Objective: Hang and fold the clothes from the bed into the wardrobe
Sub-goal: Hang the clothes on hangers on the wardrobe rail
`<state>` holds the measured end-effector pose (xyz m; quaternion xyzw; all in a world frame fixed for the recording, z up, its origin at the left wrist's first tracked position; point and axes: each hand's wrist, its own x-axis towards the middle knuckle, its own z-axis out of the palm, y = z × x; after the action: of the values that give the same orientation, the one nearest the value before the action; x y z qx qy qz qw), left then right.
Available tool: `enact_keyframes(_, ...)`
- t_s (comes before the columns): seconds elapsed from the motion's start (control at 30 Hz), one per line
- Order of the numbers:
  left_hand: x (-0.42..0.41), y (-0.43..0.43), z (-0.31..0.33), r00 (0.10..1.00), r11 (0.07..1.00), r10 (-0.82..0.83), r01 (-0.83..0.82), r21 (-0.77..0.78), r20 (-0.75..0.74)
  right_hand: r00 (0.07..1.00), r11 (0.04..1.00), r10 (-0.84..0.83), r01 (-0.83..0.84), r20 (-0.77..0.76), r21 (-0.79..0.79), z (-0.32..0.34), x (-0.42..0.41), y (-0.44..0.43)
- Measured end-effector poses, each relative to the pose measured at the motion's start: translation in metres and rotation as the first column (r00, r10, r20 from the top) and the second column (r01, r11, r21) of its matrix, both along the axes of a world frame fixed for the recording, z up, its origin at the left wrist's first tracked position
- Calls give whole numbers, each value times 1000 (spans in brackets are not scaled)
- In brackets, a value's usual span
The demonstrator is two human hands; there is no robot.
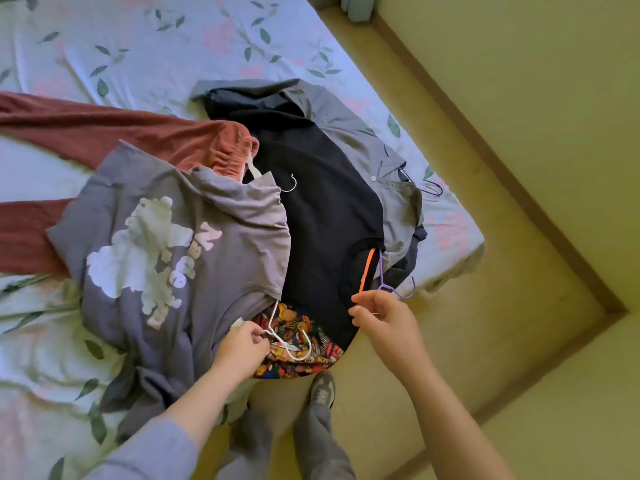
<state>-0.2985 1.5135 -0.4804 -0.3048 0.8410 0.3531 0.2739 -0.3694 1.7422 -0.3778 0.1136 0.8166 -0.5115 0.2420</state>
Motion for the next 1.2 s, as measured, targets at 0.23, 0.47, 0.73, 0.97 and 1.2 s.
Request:
enact_keyframes(0.23, -16, 7, -58, 997, 997, -36, 41, -69, 75, 998, 999, 32, -34, 55, 39, -43, -3, -9)
enact_keyframes(0.47, -24, 8, -88, 981, 995, -80, 90, -50, 178, 995, 999, 33, -35, 92, 26, -66, -9, -18)
enact_keyframes(0.73, -22, 4, -95, 977, 992, -105, 115, -43, 184, 994, 999, 37, -40, 103, 28, -70, -9, -28)
enact_keyframes(0.97, -15, -37, -51, 973, 950, 224, -204, 235, -60, 996, 999, 27, -29, 80, 19, -51, -13, -39)
enact_keyframes(1.2, -35, -99, 16, 832, 758, 545, -433, 488, -109, 996, 995, 87, -89, 33, 51, -25, -18, -70)
